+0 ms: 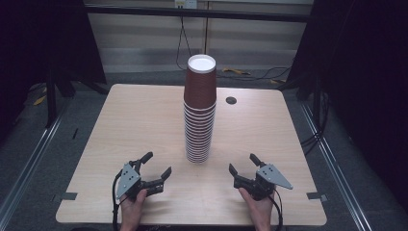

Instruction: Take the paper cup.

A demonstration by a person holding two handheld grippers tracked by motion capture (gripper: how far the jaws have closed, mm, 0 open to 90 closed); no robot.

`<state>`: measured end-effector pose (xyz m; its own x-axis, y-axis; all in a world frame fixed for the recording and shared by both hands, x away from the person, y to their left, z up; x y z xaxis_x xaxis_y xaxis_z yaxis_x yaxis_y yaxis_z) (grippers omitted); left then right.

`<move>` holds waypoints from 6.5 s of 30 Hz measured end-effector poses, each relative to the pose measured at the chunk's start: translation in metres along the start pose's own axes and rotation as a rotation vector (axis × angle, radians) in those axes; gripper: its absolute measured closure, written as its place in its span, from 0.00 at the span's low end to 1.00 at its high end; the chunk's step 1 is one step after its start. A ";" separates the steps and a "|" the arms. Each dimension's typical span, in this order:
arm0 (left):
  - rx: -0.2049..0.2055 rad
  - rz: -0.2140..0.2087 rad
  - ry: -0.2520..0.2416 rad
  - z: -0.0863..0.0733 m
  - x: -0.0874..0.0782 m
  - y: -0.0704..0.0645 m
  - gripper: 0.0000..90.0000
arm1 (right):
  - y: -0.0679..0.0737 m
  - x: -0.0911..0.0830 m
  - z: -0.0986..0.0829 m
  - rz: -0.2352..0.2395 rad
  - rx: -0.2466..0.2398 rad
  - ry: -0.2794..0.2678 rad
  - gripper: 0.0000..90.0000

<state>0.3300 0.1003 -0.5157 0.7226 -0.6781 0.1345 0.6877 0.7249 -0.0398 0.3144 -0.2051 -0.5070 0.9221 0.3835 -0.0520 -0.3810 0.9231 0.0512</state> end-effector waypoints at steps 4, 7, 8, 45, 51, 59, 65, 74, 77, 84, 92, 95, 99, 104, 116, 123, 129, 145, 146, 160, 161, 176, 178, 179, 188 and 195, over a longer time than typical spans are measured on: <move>0.000 -0.009 0.001 0.000 0.000 0.000 0.17 | 0.004 0.003 0.007 0.042 0.019 -0.007 0.15; -0.001 -0.009 0.001 0.000 0.000 0.000 0.17 | 0.010 0.006 0.015 0.094 0.024 -0.013 0.16; -0.001 -0.009 0.001 0.000 0.000 0.000 0.17 | 0.010 0.006 0.015 0.094 0.024 -0.013 0.16; 0.000 -0.019 -0.004 0.000 0.000 -0.001 0.17 | 0.037 0.043 0.114 0.368 -0.007 0.027 0.23; 0.000 -0.020 -0.005 0.000 0.000 -0.001 0.17 | 0.039 0.050 0.136 0.400 -0.023 0.023 0.23; 0.000 -0.020 -0.005 0.000 0.000 -0.001 0.17 | 0.043 0.052 0.165 0.448 -0.036 0.006 0.24; 0.003 -0.017 -0.005 0.000 0.000 -0.001 0.17 | 0.044 0.059 0.183 0.478 -0.046 0.006 0.23; 0.003 -0.017 -0.004 0.000 0.000 -0.001 0.17 | 0.053 0.066 0.210 0.497 -0.089 -0.005 0.24; 0.002 -0.018 -0.005 0.000 0.000 -0.001 0.17 | 0.054 0.069 0.222 0.509 -0.091 0.001 0.23; 0.002 -0.018 -0.005 0.000 0.000 -0.001 0.17 | 0.053 0.084 0.241 0.519 -0.105 0.030 0.23; 0.002 -0.018 -0.004 0.000 0.000 -0.001 0.17 | 0.061 0.092 0.248 0.537 -0.119 0.046 0.23; 0.002 -0.018 -0.004 0.000 0.000 -0.001 0.17 | 0.061 0.096 0.252 0.537 -0.127 0.062 0.22; 0.002 -0.019 -0.005 0.000 0.000 -0.001 0.17 | 0.061 0.103 0.257 0.532 -0.134 0.088 0.21; 0.002 -0.020 -0.005 0.000 0.000 -0.001 0.17 | 0.063 0.108 0.263 0.541 -0.137 0.103 0.20; 0.001 -0.022 -0.006 0.000 0.000 -0.001 0.17 | 0.074 0.126 0.279 0.550 -0.162 0.143 0.16; -0.002 -0.026 -0.007 0.000 0.000 -0.001 0.17 | 0.079 0.136 0.280 0.564 -0.148 0.166 0.18; -0.001 -0.027 -0.007 0.000 0.000 -0.001 0.17 | 0.077 0.136 0.280 0.555 -0.148 0.157 0.24; -0.002 -0.026 -0.007 0.000 0.000 -0.001 0.17 | 0.076 0.133 0.291 0.542 -0.129 0.079 0.25; -0.001 -0.027 -0.006 0.000 0.000 -0.001 0.17 | 0.076 0.131 0.292 0.540 -0.128 0.063 0.25; -0.001 -0.027 -0.006 0.000 0.000 -0.001 0.17 | 0.072 0.126 0.303 0.544 -0.082 -0.018 0.26; -0.002 -0.027 -0.007 0.000 0.000 -0.001 0.17 | 0.072 0.126 0.304 0.544 -0.078 -0.021 0.26; -0.002 -0.027 -0.007 0.000 0.000 -0.001 0.17 | 0.069 0.118 0.317 0.552 -0.042 -0.100 0.26; -0.001 -0.027 -0.006 0.000 0.000 -0.001 0.17 | 0.068 0.117 0.318 0.552 -0.036 -0.108 0.26; -0.001 -0.027 -0.007 0.000 0.000 -0.001 0.17 | 0.068 0.116 0.318 0.550 -0.036 -0.114 0.26; 0.001 -0.024 -0.006 0.000 0.000 -0.001 0.17 | 0.063 0.111 0.324 0.543 -0.011 -0.167 0.26; 0.000 -0.026 -0.006 0.000 0.000 -0.001 0.17 | 0.058 0.105 0.328 0.545 0.015 -0.214 0.26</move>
<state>0.3291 0.0999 -0.5154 0.7041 -0.6958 0.1415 0.7061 0.7072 -0.0362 0.4116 -0.1199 -0.1819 0.5874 0.7872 0.1879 -0.8044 0.5935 0.0282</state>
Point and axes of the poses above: each handheld gripper's, and its own axes: x roughly forward along the jaws, z roughly out of its top, y roughly to its left, the point moved 7 cm from there along x, roughly forward along the jaws, and after that the axes turned 8 degrees about -y, right-handed, at the moved point
